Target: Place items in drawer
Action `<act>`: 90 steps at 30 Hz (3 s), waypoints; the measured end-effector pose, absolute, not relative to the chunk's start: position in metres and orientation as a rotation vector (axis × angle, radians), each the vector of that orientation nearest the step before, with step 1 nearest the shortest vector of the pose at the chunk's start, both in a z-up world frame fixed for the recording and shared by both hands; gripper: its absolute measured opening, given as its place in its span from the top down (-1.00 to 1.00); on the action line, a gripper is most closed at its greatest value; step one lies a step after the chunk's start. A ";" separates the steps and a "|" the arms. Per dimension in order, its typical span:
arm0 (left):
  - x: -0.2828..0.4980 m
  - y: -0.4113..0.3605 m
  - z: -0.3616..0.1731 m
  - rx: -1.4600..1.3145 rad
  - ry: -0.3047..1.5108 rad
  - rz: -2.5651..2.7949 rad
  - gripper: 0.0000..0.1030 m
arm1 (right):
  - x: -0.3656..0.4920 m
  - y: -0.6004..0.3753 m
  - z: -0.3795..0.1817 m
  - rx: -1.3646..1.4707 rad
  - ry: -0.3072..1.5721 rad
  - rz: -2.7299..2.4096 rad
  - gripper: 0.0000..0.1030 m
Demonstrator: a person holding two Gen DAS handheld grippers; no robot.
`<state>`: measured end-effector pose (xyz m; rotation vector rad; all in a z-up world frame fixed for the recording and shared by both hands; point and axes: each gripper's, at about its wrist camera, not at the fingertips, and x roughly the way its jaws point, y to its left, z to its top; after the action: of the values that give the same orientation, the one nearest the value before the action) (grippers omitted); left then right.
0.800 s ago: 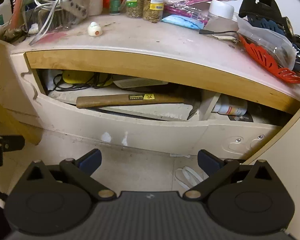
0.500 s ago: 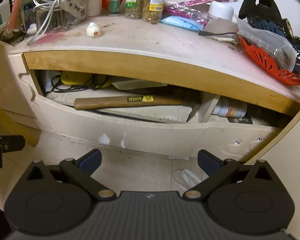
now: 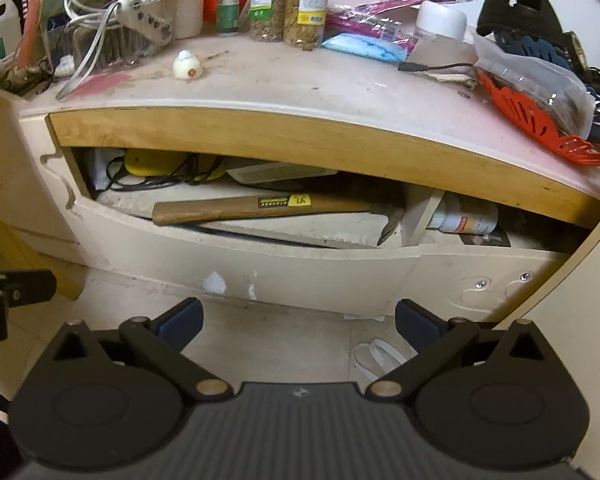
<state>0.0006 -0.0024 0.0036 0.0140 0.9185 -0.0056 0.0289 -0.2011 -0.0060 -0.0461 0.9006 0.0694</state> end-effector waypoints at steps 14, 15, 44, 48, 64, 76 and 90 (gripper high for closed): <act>0.011 -0.003 0.004 0.032 0.911 0.039 -1.00 | 0.038 -0.198 -0.007 -0.068 0.892 0.035 -0.99; 0.012 -0.003 0.004 0.032 0.910 0.043 -1.00 | 0.039 -0.198 -0.007 -0.061 0.892 0.034 -0.99; 0.054 -0.011 -0.023 0.038 0.965 0.058 -1.00 | 0.073 -0.194 -0.029 -0.002 0.935 0.039 -0.99; 0.059 -0.013 -0.026 0.044 0.970 0.058 -1.00 | 0.078 -0.194 -0.032 0.007 0.944 0.036 -0.99; 0.076 -0.010 -0.045 0.030 1.016 0.083 -1.00 | 0.093 -0.193 -0.043 -0.009 0.954 0.020 -0.99; 0.089 -0.009 -0.059 0.043 1.023 0.112 -1.00 | 0.099 -0.191 -0.051 -0.032 0.961 0.013 -0.99; 0.107 -0.011 -0.074 0.046 1.018 0.115 -1.00 | 0.111 -0.194 -0.066 -0.046 0.963 0.008 -0.99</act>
<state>0.1072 -0.0109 -0.0740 0.0455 1.0179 0.1149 0.1106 -0.1938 -0.0665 -0.0464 0.9634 0.0081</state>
